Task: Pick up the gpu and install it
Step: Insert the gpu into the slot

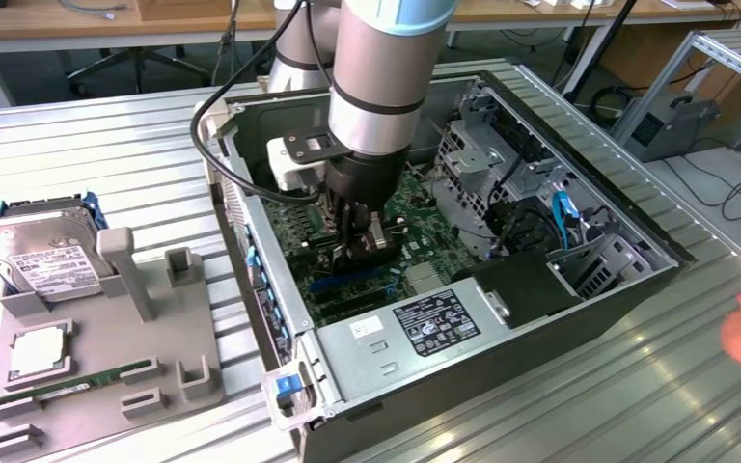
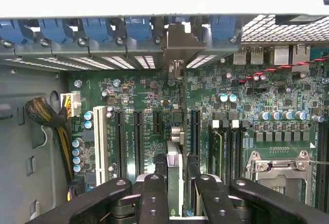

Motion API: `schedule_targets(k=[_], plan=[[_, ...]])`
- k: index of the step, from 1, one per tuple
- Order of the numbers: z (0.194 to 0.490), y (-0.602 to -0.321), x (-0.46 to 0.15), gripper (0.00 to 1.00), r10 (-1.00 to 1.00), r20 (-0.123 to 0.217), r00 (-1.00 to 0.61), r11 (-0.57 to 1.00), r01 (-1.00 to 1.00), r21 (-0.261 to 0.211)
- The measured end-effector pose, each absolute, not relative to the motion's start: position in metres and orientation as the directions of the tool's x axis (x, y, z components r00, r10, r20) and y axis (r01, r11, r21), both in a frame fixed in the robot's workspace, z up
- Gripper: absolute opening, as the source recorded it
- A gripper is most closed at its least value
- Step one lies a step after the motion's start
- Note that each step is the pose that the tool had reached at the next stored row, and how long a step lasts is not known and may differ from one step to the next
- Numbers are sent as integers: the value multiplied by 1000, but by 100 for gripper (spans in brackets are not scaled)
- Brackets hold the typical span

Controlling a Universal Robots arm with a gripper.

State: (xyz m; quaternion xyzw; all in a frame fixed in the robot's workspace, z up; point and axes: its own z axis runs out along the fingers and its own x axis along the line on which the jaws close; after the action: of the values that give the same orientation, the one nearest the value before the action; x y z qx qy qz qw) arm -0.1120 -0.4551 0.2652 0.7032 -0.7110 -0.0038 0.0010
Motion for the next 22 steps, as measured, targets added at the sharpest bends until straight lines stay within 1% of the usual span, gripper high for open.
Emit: schedule_targets(k=[22], plan=[[258,-455,-112,26,-1000,-4,-11,11,-1000,7]])
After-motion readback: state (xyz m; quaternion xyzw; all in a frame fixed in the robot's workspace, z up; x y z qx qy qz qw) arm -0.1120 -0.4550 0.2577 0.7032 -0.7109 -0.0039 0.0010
